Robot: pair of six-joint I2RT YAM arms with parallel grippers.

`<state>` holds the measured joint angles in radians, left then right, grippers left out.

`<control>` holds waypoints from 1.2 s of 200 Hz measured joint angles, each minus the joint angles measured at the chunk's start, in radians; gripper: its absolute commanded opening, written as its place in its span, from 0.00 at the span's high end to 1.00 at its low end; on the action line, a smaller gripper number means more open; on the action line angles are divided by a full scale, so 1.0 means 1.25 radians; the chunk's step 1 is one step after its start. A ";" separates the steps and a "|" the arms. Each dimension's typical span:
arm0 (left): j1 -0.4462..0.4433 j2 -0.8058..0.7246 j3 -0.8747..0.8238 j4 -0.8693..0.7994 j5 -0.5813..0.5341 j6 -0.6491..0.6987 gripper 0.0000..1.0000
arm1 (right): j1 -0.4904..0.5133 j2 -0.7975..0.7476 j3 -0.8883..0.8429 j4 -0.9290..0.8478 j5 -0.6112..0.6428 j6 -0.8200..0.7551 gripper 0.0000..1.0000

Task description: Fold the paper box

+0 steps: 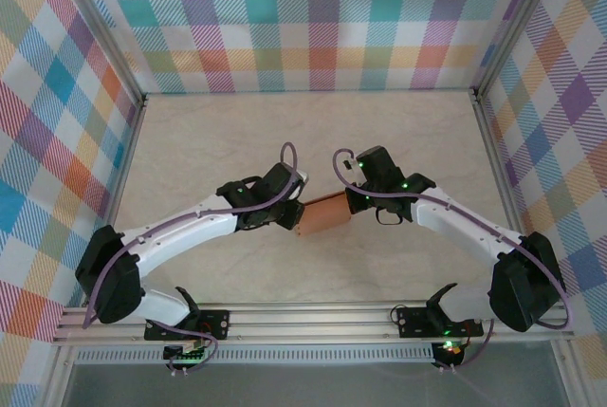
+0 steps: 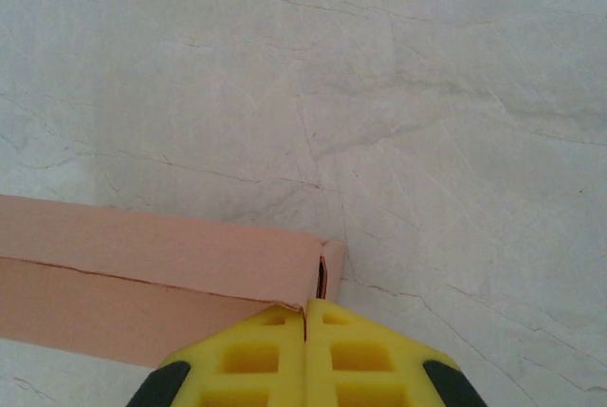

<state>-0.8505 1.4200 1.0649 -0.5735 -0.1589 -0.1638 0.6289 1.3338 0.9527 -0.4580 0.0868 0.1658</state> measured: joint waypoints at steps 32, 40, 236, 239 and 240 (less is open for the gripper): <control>0.000 0.010 0.002 -0.003 -0.009 0.000 0.74 | 0.000 0.000 0.000 0.000 0.000 0.002 1.00; 0.000 0.011 0.005 -0.005 -0.009 0.000 0.74 | 0.000 0.000 0.000 0.000 0.000 0.002 1.00; -0.005 0.025 0.038 -0.064 -0.020 0.019 0.88 | 0.000 0.002 0.000 0.001 -0.001 0.002 1.00; -0.005 0.025 0.038 -0.063 -0.020 0.018 0.88 | 0.000 0.002 0.000 0.001 -0.001 0.002 1.00; -0.005 0.025 0.038 -0.063 -0.020 0.018 0.88 | 0.000 0.002 0.000 0.001 -0.001 0.002 1.00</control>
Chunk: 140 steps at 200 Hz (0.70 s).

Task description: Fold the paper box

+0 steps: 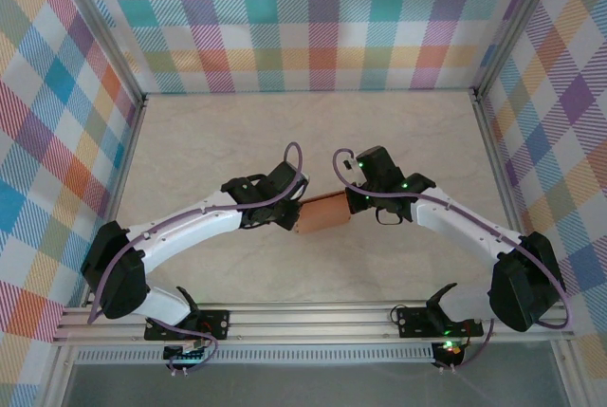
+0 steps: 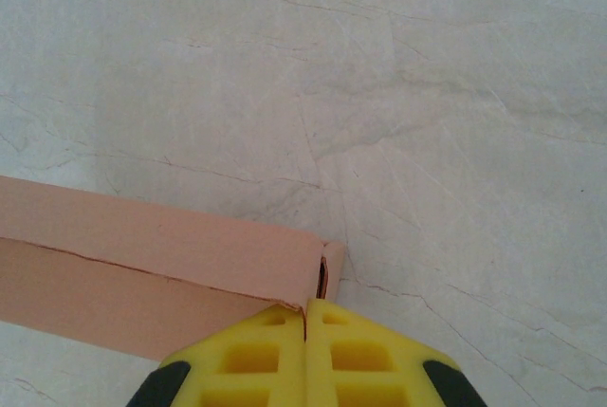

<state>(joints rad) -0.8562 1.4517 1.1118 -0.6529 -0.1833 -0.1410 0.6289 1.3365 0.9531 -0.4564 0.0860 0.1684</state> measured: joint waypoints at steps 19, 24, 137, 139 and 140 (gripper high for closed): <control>0.000 0.000 0.000 0.000 0.003 0.000 0.84 | 0.000 0.004 0.002 0.002 0.000 0.000 1.00; 0.000 0.000 0.000 0.000 0.005 0.000 0.81 | 0.000 0.004 0.002 0.003 0.000 0.000 1.00; 0.000 -0.001 0.010 0.000 0.004 0.002 1.00 | 0.000 0.007 0.002 0.008 -0.001 0.000 1.00; 0.000 -0.001 0.010 0.000 0.004 -0.001 1.00 | 0.000 0.007 0.002 0.008 -0.001 0.000 1.00; 0.000 -0.001 0.010 0.000 0.003 0.000 1.00 | 0.000 0.007 0.002 0.008 -0.002 0.000 1.00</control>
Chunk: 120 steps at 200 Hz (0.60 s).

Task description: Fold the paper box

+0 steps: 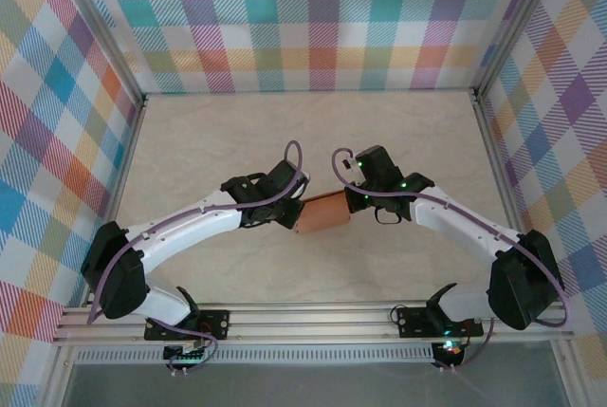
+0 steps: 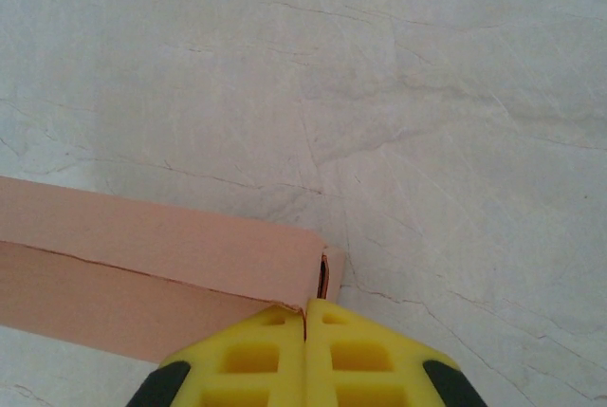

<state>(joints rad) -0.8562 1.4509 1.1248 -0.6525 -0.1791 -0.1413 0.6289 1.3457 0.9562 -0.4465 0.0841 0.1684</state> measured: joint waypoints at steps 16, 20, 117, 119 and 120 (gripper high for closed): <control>0.000 0.000 0.000 0.000 -0.006 0.000 1.00 | 0.000 0.000 0.000 0.000 -0.003 0.000 1.00; 0.000 0.000 0.000 0.000 -0.010 -0.001 1.00 | 0.000 0.000 0.000 0.000 -0.005 0.001 1.00; 0.003 0.057 0.109 -0.073 -0.040 -0.120 1.00 | 0.005 0.000 0.000 -0.003 0.010 0.022 1.00; 0.003 0.059 0.111 -0.075 -0.038 -0.122 1.00 | 0.005 0.000 0.000 -0.003 0.012 0.022 1.00; 0.003 0.059 0.112 -0.076 -0.038 -0.123 1.00 | 0.005 0.000 0.000 -0.004 0.013 0.022 1.00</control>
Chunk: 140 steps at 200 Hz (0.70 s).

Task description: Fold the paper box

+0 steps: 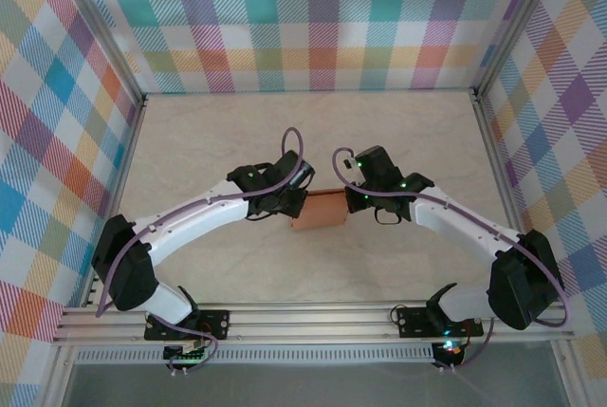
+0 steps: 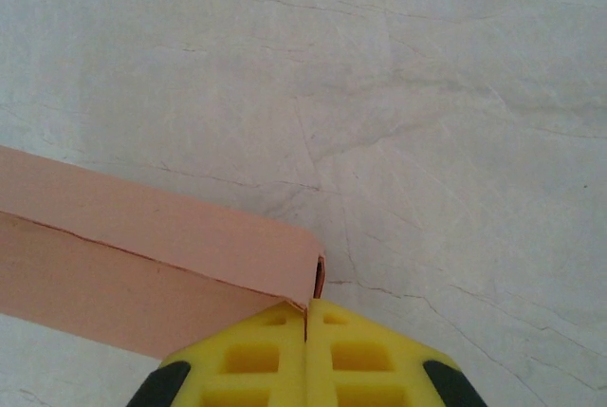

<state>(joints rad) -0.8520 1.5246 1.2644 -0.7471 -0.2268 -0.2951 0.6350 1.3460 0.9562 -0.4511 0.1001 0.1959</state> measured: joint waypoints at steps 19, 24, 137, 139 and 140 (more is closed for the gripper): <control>0.008 0.006 0.014 -0.010 0.013 -0.023 1.00 | 0.007 0.002 0.002 -0.002 0.017 -0.001 1.00; 0.010 0.006 0.014 -0.011 0.017 -0.027 1.00 | 0.009 0.003 0.003 -0.004 0.021 -0.001 1.00; 0.114 0.005 0.013 -0.002 0.177 -0.173 1.00 | 0.050 0.048 0.047 -0.020 0.081 -0.020 1.00; 0.114 0.005 0.013 -0.002 0.179 -0.174 1.00 | 0.051 0.048 0.048 -0.021 0.081 -0.020 1.00; 0.115 0.005 0.013 -0.002 0.180 -0.175 1.00 | 0.051 0.048 0.048 -0.021 0.081 -0.020 1.00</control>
<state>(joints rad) -0.7086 1.5314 1.2808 -0.7502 -0.0021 -0.5133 0.6983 1.4063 1.0164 -0.4778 0.2020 0.1715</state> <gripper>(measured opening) 0.041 0.045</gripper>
